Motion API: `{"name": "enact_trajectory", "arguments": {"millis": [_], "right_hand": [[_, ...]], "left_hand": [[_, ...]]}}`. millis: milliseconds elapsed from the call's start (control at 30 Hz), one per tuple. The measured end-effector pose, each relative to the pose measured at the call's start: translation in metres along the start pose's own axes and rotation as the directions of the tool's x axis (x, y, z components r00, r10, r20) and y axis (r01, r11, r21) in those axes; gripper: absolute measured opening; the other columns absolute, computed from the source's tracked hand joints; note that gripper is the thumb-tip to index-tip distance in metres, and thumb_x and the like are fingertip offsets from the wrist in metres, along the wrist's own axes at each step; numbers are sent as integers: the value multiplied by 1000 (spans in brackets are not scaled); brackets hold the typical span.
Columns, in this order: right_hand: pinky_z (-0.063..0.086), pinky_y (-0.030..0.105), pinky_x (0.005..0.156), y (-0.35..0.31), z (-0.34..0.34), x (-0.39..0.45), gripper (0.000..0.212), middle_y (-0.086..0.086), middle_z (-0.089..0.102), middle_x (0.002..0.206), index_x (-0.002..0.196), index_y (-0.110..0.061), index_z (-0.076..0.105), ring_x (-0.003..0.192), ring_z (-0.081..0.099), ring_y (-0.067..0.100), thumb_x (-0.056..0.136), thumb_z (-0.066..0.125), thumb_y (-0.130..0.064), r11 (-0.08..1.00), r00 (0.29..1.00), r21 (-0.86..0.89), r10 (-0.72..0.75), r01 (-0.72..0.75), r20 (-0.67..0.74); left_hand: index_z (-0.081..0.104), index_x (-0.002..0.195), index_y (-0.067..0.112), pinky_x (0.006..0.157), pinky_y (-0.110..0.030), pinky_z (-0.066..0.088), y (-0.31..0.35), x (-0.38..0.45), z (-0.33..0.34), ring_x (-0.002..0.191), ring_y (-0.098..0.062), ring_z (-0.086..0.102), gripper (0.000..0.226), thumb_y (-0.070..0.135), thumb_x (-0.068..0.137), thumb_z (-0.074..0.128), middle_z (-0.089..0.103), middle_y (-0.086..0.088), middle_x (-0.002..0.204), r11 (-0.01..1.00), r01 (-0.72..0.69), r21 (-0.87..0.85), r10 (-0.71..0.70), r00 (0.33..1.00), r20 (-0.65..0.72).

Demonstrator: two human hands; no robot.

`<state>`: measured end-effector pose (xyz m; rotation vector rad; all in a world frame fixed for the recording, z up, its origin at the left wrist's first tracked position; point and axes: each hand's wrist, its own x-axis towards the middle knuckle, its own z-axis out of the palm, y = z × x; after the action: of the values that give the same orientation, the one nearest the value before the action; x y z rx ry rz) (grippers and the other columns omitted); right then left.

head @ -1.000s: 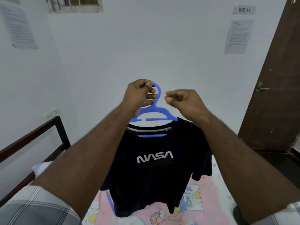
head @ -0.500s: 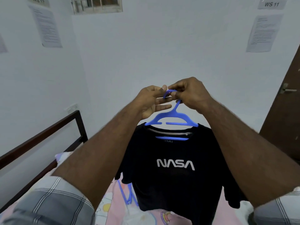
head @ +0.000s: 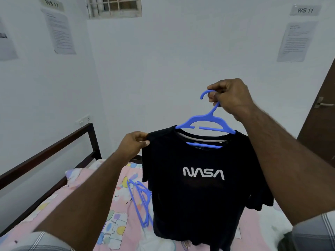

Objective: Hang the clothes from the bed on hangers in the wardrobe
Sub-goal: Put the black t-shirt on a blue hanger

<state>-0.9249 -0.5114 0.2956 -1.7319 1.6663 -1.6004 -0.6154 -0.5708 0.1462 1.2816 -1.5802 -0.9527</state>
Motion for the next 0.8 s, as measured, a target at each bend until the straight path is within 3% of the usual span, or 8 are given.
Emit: {"name": "enact_trajectory", "arguments": {"millis": [100,267,400,600,700,800], "right_hand": [[61,32,75,1,-4,-2,19,4,74,81,100,-15,74,69,71,16,91,66,0,1000,1000,-20,-7,7,5],[62,35,77,5,-14,-3,20,8,74,83,102,-12,74,71,72,18,92,65,2,1000,1000,4,18,-18,3],[62,39,79,5,-15,-5,19,12,74,83,103,-9,74,77,73,26,91,66,2,999,998,29,25,-26,66],[62,41,80,8,-16,-4,19,13,74,84,103,-10,74,75,73,24,90,67,3,998,998,45,43,-46,55],[62,43,80,11,-12,-5,19,11,75,82,101,-11,74,77,74,25,91,65,3,998,996,30,46,-48,79],[62,43,79,12,-5,-5,20,8,74,78,99,-12,74,75,74,24,90,64,3,999,995,8,48,-49,90]], "left_hand": [[74,98,11,76,-21,47,-3,2,-5,81,-13,69,10,6,91,70,75,-11,89,998,-7,64,9,1000,-17],[77,93,17,71,-20,47,5,7,-16,77,-5,65,14,11,96,65,75,4,88,999,-3,-32,2,999,-46],[77,87,19,77,-32,56,4,14,-12,86,-18,68,15,18,95,65,75,-2,93,998,64,17,-63,998,-28],[76,90,15,78,-26,49,11,17,-9,86,-12,64,13,16,95,64,73,3,92,995,67,-68,-72,995,-71],[75,90,13,86,-26,48,8,19,-7,88,-12,64,12,14,94,64,73,2,96,1000,18,16,-16,994,-105],[76,88,16,78,-21,46,10,23,-2,95,-13,66,15,14,94,62,74,4,97,995,1,100,7,997,-83]]}}
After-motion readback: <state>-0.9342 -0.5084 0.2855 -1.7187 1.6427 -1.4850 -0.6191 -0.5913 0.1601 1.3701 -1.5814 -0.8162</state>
